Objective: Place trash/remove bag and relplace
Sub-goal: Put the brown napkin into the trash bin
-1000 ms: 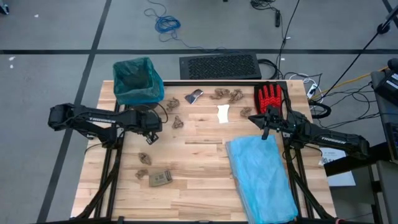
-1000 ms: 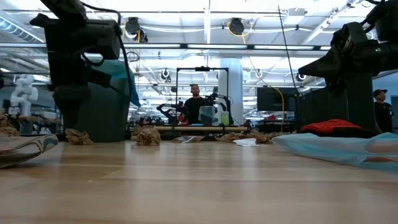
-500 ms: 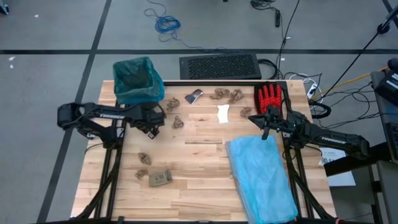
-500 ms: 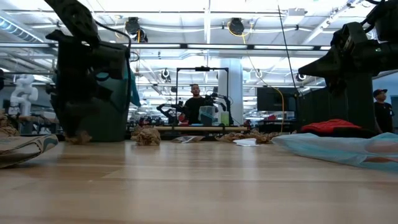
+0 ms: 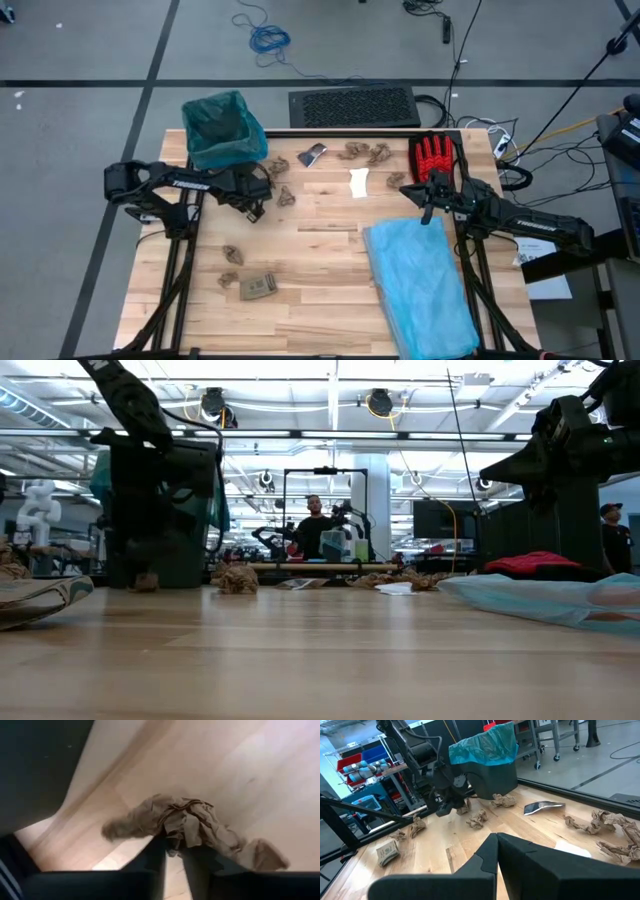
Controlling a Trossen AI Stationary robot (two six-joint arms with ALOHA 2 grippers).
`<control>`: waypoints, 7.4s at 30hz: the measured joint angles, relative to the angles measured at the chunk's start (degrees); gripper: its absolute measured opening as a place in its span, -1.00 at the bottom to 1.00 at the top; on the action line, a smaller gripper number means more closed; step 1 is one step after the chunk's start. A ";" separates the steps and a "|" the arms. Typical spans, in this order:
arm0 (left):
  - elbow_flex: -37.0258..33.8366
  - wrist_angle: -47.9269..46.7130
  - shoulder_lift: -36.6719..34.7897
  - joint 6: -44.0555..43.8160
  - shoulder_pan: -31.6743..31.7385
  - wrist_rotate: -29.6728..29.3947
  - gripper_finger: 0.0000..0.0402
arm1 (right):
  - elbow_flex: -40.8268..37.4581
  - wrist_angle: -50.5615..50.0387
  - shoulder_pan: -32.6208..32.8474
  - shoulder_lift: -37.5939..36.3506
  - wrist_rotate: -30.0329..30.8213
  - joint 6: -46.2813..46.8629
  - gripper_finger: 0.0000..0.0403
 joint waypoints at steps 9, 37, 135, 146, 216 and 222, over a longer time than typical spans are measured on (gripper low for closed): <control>4.30 0.48 -4.09 -0.40 -6.79 2.50 -0.99 | -0.01 0.24 0.01 -0.01 0.01 0.01 -1.00; 36.32 -30.81 -6.88 1.12 -13.71 -27.44 -1.00 | -0.01 3.25 0.01 -0.01 -2.04 0.08 -1.00; 31.33 -39.82 -4.74 -27.34 -31.47 17.42 -0.20 | 0.00 -0.02 2.62 0.03 -3.23 0.46 -1.00; 21.21 -32.78 1.72 -32.02 -38.67 19.96 -0.20 | 0.00 -0.02 4.16 0.03 -3.21 0.46 -1.00; 36.34 -21.13 -6.95 20.55 23.46 -10.24 -0.98 | -0.01 0.39 4.12 0.04 -2.72 0.08 -1.00; 34.52 -11.49 -6.07 23.64 22.08 -2.37 -0.98 | 0.00 0.32 4.12 0.08 -2.81 0.19 -1.00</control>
